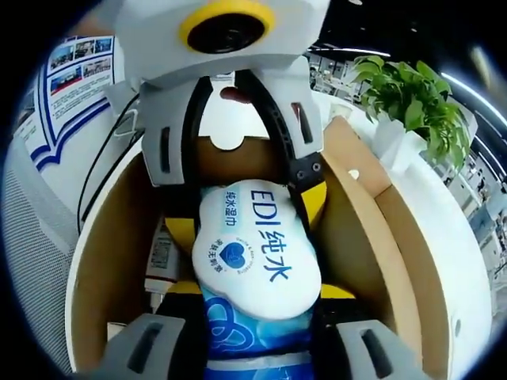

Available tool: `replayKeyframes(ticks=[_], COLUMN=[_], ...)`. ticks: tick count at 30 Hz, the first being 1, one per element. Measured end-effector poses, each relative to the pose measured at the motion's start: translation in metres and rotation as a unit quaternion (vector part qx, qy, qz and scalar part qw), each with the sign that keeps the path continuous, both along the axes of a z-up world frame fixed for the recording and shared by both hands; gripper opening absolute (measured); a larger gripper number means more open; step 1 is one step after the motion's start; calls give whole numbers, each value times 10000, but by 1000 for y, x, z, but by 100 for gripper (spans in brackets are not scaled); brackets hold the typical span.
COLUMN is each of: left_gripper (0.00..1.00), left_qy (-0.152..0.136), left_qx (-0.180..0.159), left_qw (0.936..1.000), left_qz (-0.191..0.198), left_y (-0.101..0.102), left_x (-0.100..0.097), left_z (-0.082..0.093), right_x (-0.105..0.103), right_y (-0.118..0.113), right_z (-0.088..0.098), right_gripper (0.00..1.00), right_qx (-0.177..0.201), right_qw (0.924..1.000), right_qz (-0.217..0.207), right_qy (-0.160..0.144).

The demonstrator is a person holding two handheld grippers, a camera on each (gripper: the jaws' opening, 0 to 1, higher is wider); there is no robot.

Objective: Operate the shoe box by opening the lid, removing the specified soft item, and placing it in the target area until the item is outside and the box remains undamaged.

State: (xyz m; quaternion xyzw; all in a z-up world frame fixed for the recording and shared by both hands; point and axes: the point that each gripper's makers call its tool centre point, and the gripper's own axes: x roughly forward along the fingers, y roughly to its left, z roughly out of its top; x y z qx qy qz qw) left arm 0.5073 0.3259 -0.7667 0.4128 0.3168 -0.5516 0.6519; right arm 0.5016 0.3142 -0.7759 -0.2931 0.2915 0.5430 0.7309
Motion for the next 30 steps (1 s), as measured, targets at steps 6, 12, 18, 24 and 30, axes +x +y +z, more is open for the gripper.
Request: replayKeyframes(ticks=[6, 12, 18, 24, 30], left_gripper=[56, 56, 56, 56, 56], left_qy=[-17, -40, -37, -37, -63], left_qx=[82, 133, 140, 125, 124], left_qw=[10000, 9999, 9998, 9998, 9998], left_qz=[-54, -103, -129, -130, -113], left_y=[0, 2, 3, 4, 4], left_x=[0, -1, -3, -5, -6], left_z=[1, 3, 4, 9, 15], right_x=[0, -2, -4, -5, -5], right_y=[0, 1, 2, 3, 3], right_z=[3, 6, 9, 14, 20], right_gripper=[44, 43, 43, 43, 43], right_qx=[7, 4, 6, 18, 8], right_qw=[10000, 9999, 9999, 10000, 9999], right_qz=[-70, -90, -85, -63, -23], right_qy=[-26, -56, -72, -74, -98])
